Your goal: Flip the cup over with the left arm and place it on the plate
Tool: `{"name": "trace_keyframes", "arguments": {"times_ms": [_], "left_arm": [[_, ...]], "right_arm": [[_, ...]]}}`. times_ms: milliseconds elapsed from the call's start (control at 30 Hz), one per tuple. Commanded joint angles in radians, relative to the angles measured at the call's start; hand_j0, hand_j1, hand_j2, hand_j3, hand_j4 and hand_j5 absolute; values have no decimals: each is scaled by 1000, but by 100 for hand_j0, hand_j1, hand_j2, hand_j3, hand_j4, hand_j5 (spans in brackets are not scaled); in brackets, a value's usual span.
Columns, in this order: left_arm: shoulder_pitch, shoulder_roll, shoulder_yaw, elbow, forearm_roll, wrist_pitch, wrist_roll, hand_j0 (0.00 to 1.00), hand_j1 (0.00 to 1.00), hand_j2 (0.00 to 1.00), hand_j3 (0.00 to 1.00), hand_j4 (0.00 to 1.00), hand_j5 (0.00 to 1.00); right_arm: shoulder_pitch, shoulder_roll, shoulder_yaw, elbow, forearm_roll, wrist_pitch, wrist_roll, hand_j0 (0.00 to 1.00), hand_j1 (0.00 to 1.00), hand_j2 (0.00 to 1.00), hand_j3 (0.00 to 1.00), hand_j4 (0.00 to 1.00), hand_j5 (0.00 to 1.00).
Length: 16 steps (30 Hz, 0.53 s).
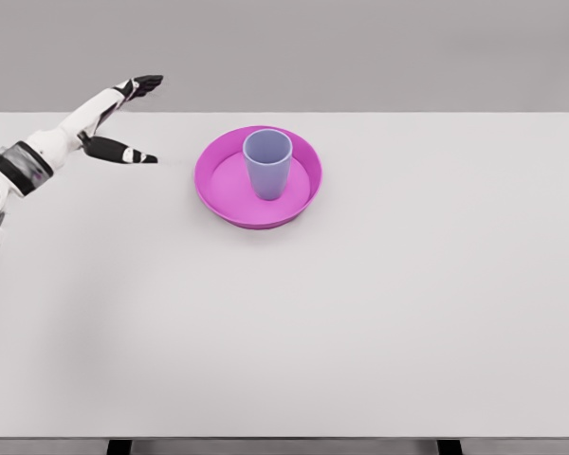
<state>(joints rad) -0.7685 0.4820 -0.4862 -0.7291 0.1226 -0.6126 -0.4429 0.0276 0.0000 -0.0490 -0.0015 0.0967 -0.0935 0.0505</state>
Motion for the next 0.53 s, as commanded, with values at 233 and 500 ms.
{"name": "trace_keyframes", "arguments": {"times_ms": [233,500], "left_arm": [[71,112,35,0,5,2,-3,100,100,100,100,100,100],[173,113,169,-3,-3,2,-50,100,100,100,100,100,100]], "right_arm": [[0,0,0,0,0,0,0,100,100,100,100,100,100],[0,0,0,0,0,0,0,100,100,100,100,100,100]]}}
